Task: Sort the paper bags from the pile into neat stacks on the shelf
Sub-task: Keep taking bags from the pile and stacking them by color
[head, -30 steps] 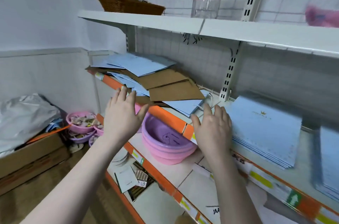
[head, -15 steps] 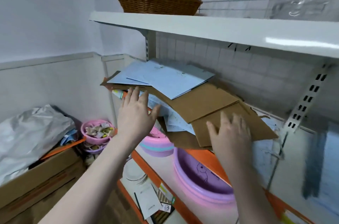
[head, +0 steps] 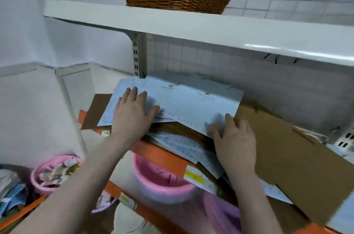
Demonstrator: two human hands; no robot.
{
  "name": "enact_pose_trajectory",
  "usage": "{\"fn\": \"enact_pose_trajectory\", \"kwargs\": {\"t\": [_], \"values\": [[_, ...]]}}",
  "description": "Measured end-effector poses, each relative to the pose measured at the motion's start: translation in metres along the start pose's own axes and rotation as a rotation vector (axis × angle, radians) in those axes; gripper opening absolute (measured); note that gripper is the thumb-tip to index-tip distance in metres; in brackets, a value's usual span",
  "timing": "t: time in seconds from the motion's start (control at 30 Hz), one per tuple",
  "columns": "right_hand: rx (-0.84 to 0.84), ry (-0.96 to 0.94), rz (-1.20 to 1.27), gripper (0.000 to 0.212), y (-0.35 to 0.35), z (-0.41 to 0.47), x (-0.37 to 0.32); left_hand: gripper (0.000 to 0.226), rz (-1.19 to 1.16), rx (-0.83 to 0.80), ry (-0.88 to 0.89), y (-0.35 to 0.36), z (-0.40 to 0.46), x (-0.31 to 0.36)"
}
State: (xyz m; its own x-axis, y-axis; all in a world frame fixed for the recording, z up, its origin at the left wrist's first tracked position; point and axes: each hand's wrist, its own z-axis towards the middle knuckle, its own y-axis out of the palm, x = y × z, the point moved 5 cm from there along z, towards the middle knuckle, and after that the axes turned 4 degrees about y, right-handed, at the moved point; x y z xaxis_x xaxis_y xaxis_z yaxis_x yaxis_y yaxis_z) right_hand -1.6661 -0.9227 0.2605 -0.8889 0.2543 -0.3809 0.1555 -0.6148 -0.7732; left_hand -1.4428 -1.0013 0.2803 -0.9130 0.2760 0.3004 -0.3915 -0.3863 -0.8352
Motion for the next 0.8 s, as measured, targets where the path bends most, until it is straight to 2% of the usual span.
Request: {"fn": "enact_pose_trajectory", "kwargs": {"t": [0.07,0.2,0.3,0.37,0.43,0.57,0.67,0.8], "values": [[0.011,0.050,-0.022,0.058,0.006,0.000,-0.012,0.062,-0.015,-0.034,0.051,0.007,0.019,-0.008],[0.021,0.135,-0.137,0.046,0.018,0.003,-0.017,0.063,-0.100,-0.150,0.101,0.026,0.048,-0.007],[-0.021,0.193,-0.182,0.054,0.025,0.006,-0.015,0.064,-0.138,-0.250,0.156,0.044,0.063,0.003],[-0.051,0.213,-0.191,0.057,0.031,0.010,-0.012,0.062,-0.179,-0.292,0.182,0.053,0.071,0.011],[-0.045,0.230,-0.184,0.050,0.034,0.012,-0.009,0.060,-0.178,-0.328,0.216,0.059,0.079,0.020],[-0.021,0.214,-0.134,0.044,0.038,0.013,-0.008,0.071,-0.175,-0.380,0.261,0.073,0.095,0.033],[-0.068,0.211,-0.081,0.052,0.037,0.016,-0.009,0.078,-0.192,-0.397,0.238,0.082,0.106,0.042],[-0.097,0.227,-0.050,0.053,0.032,0.017,-0.012,0.075,-0.309,-0.323,0.126,0.082,0.118,0.045]]}}
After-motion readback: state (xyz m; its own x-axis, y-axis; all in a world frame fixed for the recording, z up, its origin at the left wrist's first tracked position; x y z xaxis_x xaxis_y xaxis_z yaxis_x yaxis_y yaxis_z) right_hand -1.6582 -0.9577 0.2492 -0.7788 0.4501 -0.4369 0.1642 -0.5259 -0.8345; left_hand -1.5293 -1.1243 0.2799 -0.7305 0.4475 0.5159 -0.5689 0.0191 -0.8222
